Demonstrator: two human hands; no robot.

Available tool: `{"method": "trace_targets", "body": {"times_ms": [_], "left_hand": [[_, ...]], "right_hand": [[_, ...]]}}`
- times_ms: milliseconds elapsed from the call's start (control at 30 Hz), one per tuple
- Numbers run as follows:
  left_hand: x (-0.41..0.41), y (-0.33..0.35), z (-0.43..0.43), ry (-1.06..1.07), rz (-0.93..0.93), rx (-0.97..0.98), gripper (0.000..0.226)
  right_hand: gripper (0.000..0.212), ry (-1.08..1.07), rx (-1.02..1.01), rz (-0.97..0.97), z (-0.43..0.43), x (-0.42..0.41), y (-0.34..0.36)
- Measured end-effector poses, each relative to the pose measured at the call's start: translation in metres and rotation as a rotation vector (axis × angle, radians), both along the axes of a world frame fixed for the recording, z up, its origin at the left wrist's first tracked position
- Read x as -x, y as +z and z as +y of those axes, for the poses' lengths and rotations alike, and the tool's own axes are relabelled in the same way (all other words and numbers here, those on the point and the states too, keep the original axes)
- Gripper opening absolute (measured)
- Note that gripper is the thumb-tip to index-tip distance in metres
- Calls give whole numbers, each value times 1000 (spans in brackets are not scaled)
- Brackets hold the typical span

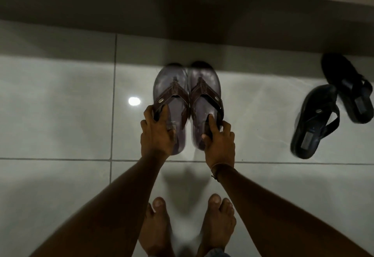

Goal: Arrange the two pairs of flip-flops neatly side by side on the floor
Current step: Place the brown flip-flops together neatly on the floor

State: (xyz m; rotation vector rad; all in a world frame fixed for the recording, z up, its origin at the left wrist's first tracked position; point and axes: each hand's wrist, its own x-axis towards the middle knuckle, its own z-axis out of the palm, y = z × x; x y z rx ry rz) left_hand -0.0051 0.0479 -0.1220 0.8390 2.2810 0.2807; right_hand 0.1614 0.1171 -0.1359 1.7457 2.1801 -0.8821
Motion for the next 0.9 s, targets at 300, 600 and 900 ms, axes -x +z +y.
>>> {"method": "trace_targets", "body": {"times_ms": [300,600,900], "left_hand": [[1,-4,-4,-92,66,59,85],[-6,21,-9,-31,220,38,57],[-114,112,5,-350,140,-61,47]], "right_hand": [[71,-63,19,-36,-16,4,-2],[78,-91,-1,-25,-19,-5,21],[52,-258,-79,-57,32,-159,121]]}}
